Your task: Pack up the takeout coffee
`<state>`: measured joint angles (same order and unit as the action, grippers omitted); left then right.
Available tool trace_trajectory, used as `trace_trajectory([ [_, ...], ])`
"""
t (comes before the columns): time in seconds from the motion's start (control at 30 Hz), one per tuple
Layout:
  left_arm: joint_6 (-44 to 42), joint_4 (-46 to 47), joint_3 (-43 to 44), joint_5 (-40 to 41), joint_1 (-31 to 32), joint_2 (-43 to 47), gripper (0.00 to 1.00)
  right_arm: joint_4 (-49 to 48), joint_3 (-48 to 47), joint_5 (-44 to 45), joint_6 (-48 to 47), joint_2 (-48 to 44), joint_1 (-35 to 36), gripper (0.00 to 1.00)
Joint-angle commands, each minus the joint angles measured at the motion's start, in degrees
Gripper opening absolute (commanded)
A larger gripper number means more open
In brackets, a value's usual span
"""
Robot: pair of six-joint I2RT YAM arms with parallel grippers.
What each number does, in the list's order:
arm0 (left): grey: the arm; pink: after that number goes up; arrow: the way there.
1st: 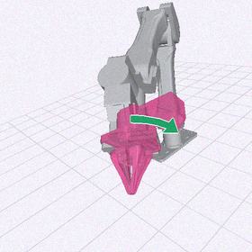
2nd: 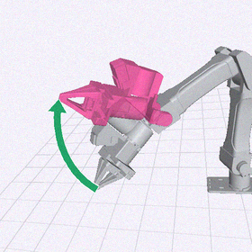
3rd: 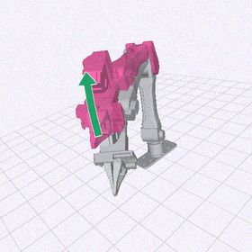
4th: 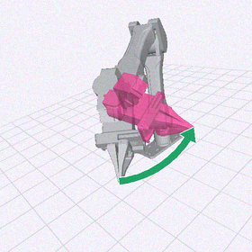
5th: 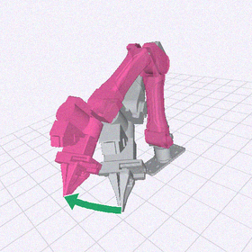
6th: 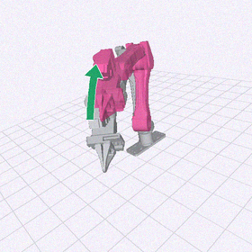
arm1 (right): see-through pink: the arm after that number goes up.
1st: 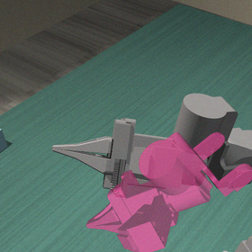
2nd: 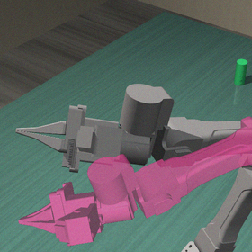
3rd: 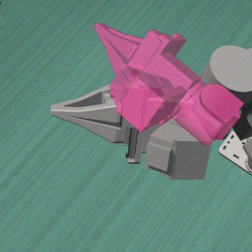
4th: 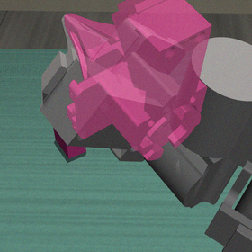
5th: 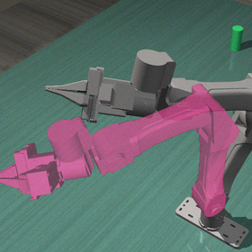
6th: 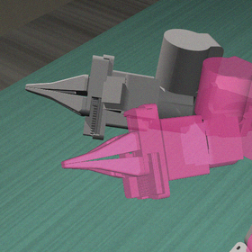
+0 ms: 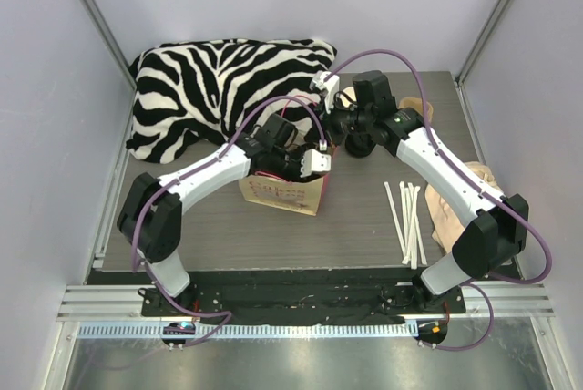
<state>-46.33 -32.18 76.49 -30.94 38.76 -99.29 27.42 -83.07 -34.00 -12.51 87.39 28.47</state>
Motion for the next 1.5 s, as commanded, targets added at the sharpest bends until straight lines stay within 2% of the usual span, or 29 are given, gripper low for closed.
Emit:
trace_trajectory([
  [0.0, 3.08, 0.36, -3.19, 10.28, -2.38, 0.41, 0.48, 5.98, -1.31, -4.41, 0.47, -0.91, 0.89, 0.01],
  [0.13, 3.70, 0.81, -3.28, 9.93, -2.20, 1.72, 0.61, 5.89, -1.13, -4.50, 0.47, -1.09, 0.89, 0.01],
  [0.2, 3.70, 0.98, -3.36, 9.41, -2.11, 2.16, 0.73, 5.98, -0.96, -4.41, 0.39, -1.17, 0.89, 0.01],
  [0.6, 3.87, -1.47, -0.56, 5.46, -2.02, 3.84, 0.91, 5.89, -0.78, -3.79, -0.76, -1.44, 0.89, 0.01],
  [1.0, 4.58, -4.73, 2.70, 4.40, -2.02, 4.01, 1.00, 5.80, -0.17, -3.53, -1.81, -1.97, 0.89, 0.01],
  [1.47, 4.58, -3.32, 3.49, 1.23, -2.02, 8.23, 1.00, 5.80, 0.10, -3.18, -2.95, -1.97, 0.89, 0.01],
])
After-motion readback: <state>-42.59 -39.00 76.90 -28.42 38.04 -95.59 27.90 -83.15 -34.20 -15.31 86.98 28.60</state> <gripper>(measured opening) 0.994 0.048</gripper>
